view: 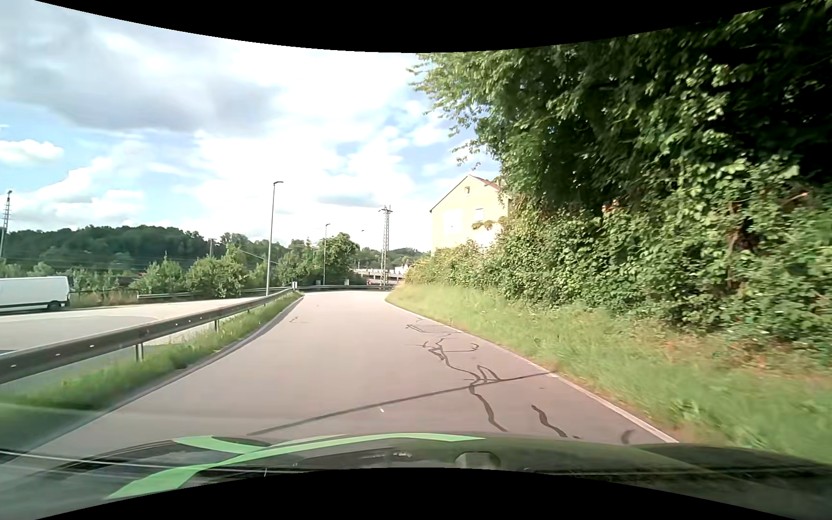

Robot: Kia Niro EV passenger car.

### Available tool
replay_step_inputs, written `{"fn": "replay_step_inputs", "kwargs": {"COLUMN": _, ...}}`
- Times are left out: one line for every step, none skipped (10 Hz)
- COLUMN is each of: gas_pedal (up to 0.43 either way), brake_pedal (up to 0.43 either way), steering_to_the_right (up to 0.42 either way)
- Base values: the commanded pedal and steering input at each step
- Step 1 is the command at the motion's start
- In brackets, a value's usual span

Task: Follow the waypoints while adhering to traffic rules and regulations

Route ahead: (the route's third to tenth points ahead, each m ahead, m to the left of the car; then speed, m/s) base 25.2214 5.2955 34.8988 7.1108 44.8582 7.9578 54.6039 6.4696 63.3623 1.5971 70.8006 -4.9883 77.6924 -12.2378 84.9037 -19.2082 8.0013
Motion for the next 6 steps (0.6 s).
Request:
{"fn": "replay_step_inputs", "kwargs": {"gas_pedal": 0.138, "brake_pedal": 0.0, "steering_to_the_right": -0.088}}
{"fn": "replay_step_inputs", "kwargs": {"gas_pedal": 0.138, "brake_pedal": 0.0, "steering_to_the_right": -0.089}}
{"fn": "replay_step_inputs", "kwargs": {"gas_pedal": 0.138, "brake_pedal": 0.0, "steering_to_the_right": -0.089}}
{"fn": "replay_step_inputs", "kwargs": {"gas_pedal": 0.138, "brake_pedal": 0.0, "steering_to_the_right": -0.089}}
{"fn": "replay_step_inputs", "kwargs": {"gas_pedal": 0.138, "brake_pedal": 0.0, "steering_to_the_right": -0.089}}
{"fn": "replay_step_inputs", "kwargs": {"gas_pedal": 0.138, "brake_pedal": 0.0, "steering_to_the_right": -0.089}}
